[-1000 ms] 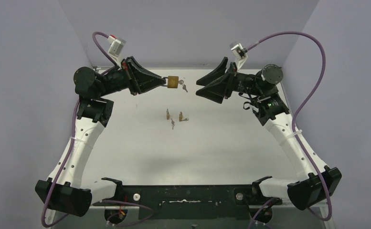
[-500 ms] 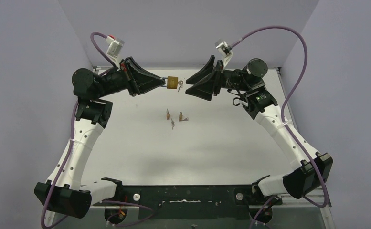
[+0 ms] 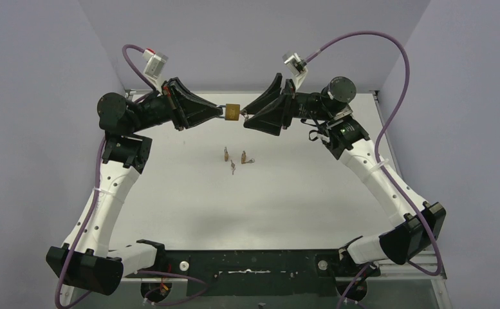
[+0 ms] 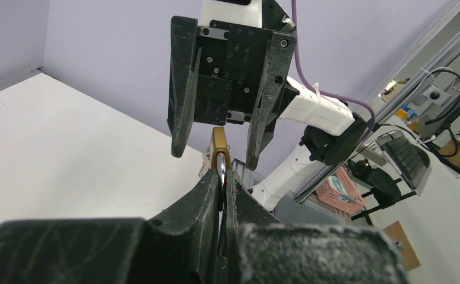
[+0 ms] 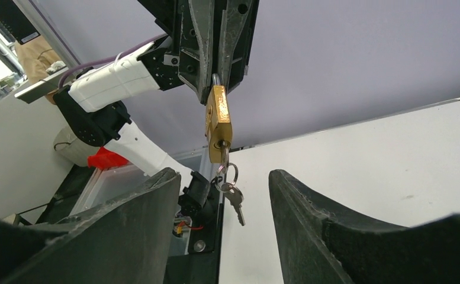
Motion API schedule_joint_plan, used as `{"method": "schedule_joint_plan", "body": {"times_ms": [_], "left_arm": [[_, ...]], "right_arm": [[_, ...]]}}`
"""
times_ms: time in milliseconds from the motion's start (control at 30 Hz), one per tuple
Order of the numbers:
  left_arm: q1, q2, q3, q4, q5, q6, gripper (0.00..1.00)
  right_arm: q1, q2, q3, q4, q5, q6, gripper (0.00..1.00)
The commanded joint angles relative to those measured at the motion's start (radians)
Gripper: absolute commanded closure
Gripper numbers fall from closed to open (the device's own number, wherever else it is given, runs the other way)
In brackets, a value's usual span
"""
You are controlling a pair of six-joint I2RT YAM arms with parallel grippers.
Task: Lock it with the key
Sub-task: Remove the key from the lock.
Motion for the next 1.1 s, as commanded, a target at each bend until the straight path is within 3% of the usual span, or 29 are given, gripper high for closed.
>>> {"method": "schedule_joint_plan", "body": {"times_ms": [0, 433, 500, 700, 867, 1067], "left_arm": [[0.006, -0.026, 0.002, 0.035, -0.004, 0.008, 1.00], [0.005, -0.029, 0.000, 0.034, -0.002, 0.010, 1.00], [0.006, -0.029, -0.001, 0.034, -0.001, 0.011, 1.00], [0.008, -0.029, -0.003, 0.030, 0.000, 0.013, 1.00], [0.017, -0.032, -0.003, 0.031, 0.005, 0.013, 1.00], [0.028, -0.032, 0.005, 0.005, 0.012, 0.029, 1.00]], "right_arm": [[0.006, 0.011, 0.057, 0.066, -0.007, 0.003, 0.44], [0.014, 0.044, 0.083, 0.078, -0.009, 0.017, 0.56], [0.014, 0.048, 0.087, 0.086, -0.012, 0.024, 0.64], [0.015, 0.052, 0.098, 0.090, -0.020, 0.034, 1.00], [-0.009, 0.035, 0.084, 0.109, -0.028, 0.051, 1.00], [-0.143, -0.011, -0.021, 0.306, -0.035, 0.223, 1.00]]}}
